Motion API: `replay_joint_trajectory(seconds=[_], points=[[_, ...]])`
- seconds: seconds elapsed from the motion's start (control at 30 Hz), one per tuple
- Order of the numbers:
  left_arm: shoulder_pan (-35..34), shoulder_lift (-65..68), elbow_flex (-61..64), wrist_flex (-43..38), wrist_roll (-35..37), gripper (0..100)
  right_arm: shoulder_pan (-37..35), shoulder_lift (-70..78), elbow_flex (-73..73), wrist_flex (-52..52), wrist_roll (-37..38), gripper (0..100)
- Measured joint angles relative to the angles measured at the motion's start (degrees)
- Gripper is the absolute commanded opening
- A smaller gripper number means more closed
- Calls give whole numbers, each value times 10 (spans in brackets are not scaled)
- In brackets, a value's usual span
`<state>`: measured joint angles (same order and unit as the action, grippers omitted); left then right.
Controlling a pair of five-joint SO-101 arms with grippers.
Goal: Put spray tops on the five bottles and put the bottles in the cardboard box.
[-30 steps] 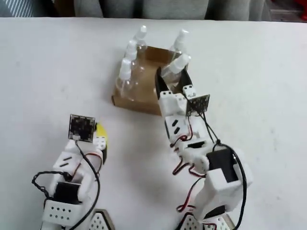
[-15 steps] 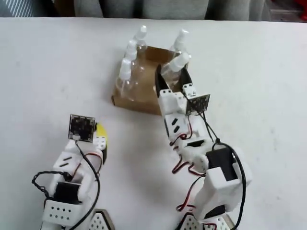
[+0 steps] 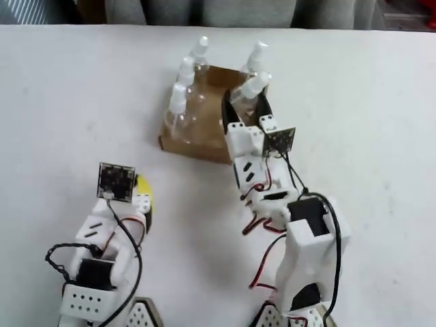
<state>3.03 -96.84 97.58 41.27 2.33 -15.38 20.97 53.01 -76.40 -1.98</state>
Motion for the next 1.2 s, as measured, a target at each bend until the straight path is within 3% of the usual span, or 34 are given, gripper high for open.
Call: replay_joint_trajectory(seconds=[0.77, 0.97, 1.2], points=[[0, 0, 0, 0, 0, 23, 1, 36, -50, 59, 0, 15], [0, 0, 0, 0, 0, 23, 1, 69, -76, 59, 55, 15], [0, 0, 0, 0, 0, 23, 1, 74, -77, 59, 68, 15]])
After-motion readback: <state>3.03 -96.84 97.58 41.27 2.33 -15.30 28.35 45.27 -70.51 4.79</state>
